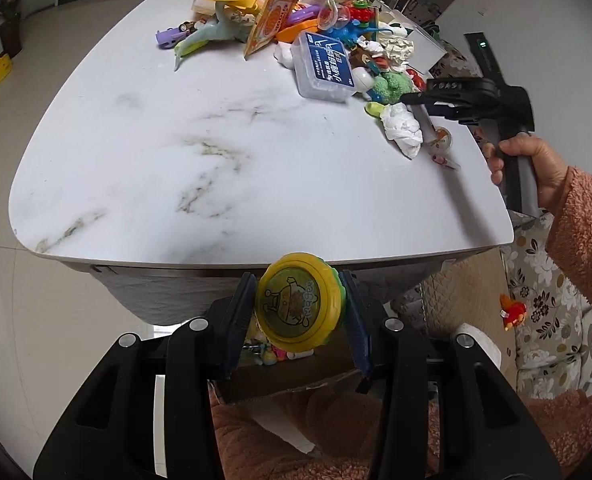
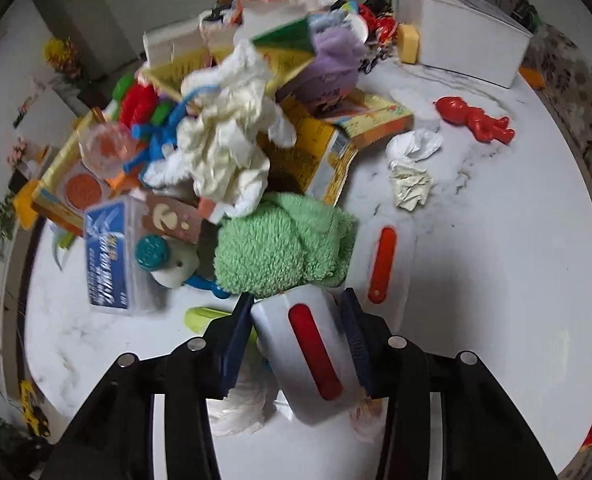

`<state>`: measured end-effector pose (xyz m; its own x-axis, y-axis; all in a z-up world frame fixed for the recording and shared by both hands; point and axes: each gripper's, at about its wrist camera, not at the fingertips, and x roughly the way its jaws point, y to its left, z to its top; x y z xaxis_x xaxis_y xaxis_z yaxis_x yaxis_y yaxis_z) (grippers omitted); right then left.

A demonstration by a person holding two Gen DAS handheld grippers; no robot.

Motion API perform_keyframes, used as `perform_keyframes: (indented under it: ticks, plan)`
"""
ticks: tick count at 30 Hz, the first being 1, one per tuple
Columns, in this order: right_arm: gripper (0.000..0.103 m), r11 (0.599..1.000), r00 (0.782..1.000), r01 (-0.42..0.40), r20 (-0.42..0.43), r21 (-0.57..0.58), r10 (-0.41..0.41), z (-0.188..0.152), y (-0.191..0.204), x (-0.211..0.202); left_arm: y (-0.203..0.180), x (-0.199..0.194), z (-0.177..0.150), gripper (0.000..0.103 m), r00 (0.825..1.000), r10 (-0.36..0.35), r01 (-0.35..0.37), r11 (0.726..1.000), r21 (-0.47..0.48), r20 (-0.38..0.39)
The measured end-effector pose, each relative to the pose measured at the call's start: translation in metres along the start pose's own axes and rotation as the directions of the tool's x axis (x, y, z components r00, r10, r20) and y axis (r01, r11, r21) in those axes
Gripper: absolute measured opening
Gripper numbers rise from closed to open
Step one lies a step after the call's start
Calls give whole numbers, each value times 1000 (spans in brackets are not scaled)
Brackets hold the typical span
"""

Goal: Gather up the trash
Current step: 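Carry the lid and bottle over the cardboard box and open both tools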

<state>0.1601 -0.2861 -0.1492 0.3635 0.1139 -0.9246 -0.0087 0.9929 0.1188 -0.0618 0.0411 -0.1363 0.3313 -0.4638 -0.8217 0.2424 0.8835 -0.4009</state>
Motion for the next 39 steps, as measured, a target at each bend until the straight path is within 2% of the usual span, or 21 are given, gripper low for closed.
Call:
perform_keyframes:
  ticks: [6, 11, 13, 17, 22, 24, 28, 31, 32, 33, 34, 35, 36, 38, 39]
  plan:
    - [43, 990, 989, -117, 99, 77, 109, -2, -14, -49, -14, 4, 10, 42, 1000, -29, 30, 998, 60, -4]
    - [43, 978, 966, -200, 181, 57, 187, -28, -15, -102, -34, 8, 16, 42, 998, -59, 62, 989, 137, -21]
    - [43, 972, 956, -234, 187, 29, 225, -44, -11, -120, -44, 8, 15, 42, 997, -70, 74, 981, 179, -33]
    - [43, 963, 952, -266, 147, -39, 269, -87, 0, -145, -61, 13, 2, 42, 993, -73, 96, 957, 273, -92]
    - [43, 957, 958, -288, -10, -18, 288, -167, 7, -126, -71, 33, -36, 42, 974, -52, 132, 921, 366, -219]
    - [43, 962, 960, -271, -68, -6, 270, -198, 7, -105, -69, 51, -53, 42, 958, -36, 145, 916, 373, -284]
    - [43, 969, 954, -240, -170, 52, 245, -252, 3, -49, -52, 101, -80, 42, 924, -29, 163, 932, 323, -382]
    - [44, 976, 954, -202, -207, 81, 215, -283, -1, -3, -33, 152, -98, 42, 898, 12, 120, 955, 271, -439]
    - [48, 984, 963, -162, -205, 78, 175, -290, -2, 12, -26, 169, -104, 42, 886, 41, 91, 961, 260, -461]
    - [67, 990, 966, -112, -223, 89, 130, -298, -6, 32, -17, 191, -111, 42, 869, 78, 52, 968, 245, -488]
    - [73, 991, 965, -89, -237, 96, 110, -301, -7, 45, -9, 208, -116, 48, 853, 96, 25, 974, 223, -513]
    - [74, 994, 965, -61, -247, 94, 83, -305, -9, 57, -2, 222, -122, 52, 838, 118, -6, 978, 208, -533]
    - [73, 996, 960, -32, -274, 84, 54, -310, -10, 72, 7, 241, -129, 53, 813, 162, -58, 978, 199, -560]
    - [72, 996, 947, -4, -318, 90, 32, -316, -14, 89, 18, 256, -136, 54, 779, 173, -87, 982, 169, -603]
    - [72, 995, 943, 5, -333, 96, 27, -316, -16, 95, 23, 262, -138, 54, 771, 175, -107, 983, 146, -612]
